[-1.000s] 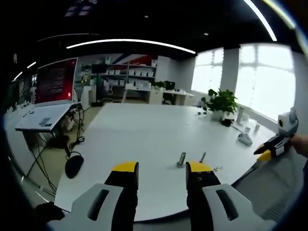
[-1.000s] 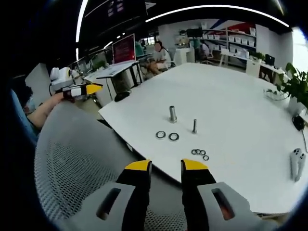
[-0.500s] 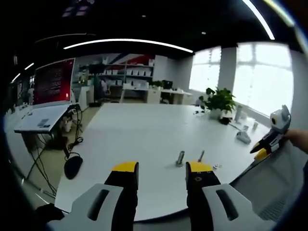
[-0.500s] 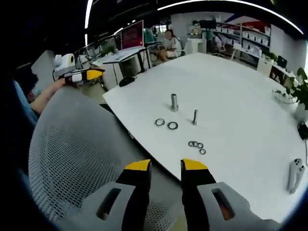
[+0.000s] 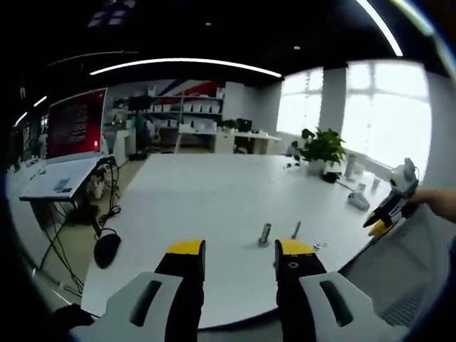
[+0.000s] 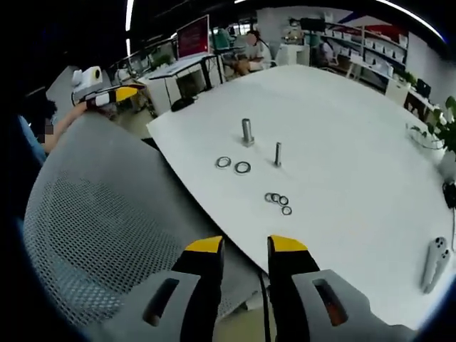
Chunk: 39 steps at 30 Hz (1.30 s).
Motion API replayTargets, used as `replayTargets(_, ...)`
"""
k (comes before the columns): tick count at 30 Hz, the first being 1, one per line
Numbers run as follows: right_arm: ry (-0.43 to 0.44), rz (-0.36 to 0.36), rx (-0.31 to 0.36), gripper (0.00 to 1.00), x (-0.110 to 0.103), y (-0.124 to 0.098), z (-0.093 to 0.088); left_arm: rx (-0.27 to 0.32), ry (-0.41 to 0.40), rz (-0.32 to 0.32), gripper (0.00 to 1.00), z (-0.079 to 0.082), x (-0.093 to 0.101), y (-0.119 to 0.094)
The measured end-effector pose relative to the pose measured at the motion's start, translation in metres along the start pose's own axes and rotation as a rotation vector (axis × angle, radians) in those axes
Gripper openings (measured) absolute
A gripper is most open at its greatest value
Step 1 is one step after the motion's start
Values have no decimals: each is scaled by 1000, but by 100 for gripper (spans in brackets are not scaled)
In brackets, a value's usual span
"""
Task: Place the washer onto the threaded stud by aligning its center hole with the stud, sliding it down to the base, and recovering from edge contact or off-axis alignment until the washer reaches the visible bottom stop.
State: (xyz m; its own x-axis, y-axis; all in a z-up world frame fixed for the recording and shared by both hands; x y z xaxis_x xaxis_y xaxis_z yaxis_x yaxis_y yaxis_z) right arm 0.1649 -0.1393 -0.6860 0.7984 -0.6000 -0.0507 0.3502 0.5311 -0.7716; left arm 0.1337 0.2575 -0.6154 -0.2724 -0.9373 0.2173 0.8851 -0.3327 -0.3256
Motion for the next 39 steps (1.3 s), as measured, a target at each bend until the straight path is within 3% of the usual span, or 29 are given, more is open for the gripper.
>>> replayTargets(5, 34, 8, 28, 26, 14, 2, 10, 3, -5, 5, 37, 0, 0, 0)
replayTargets(13, -28, -24, 1, 26, 35, 20, 20, 0, -22, 22, 37, -1, -2, -1)
replayTargets(17, -74, -14, -56, 26, 40, 38, 18, -10, -28, 28, 37, -2, -3, -1)
replayTargets(18, -123, -1, -80, 25, 42, 45, 16, -9, -29, 29, 37, -2, -3, -1)
replayTargets(21, -168, 16, -134, 24, 43, 61, 12, 20, -42, 20, 39, 0, -2, -2)
replayTargets(27, -203, 48, -207, 24, 47, 88, 2, -16, -39, 24, 39, -2, -3, 1)
replayTargets(39, -205, 78, -217, 21, 58, 110, 7, -41, -45, 29, 38, -4, -4, 4)
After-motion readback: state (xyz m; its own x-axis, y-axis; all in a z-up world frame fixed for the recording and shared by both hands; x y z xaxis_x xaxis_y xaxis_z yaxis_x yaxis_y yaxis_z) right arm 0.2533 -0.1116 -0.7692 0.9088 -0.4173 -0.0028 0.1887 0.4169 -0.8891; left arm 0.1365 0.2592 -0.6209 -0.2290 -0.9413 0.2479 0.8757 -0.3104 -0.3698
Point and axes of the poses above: the point that each gripper's makers call its tool centre point, and the gripper's own axes: y roughly forward along the fingers, x roughly to its right, z roughly out of its top, the point moved 6 cm from there along -y, roughly backward along the fingers, and after that the axes turned 6 degrees about -y, right-handed, at the moved point
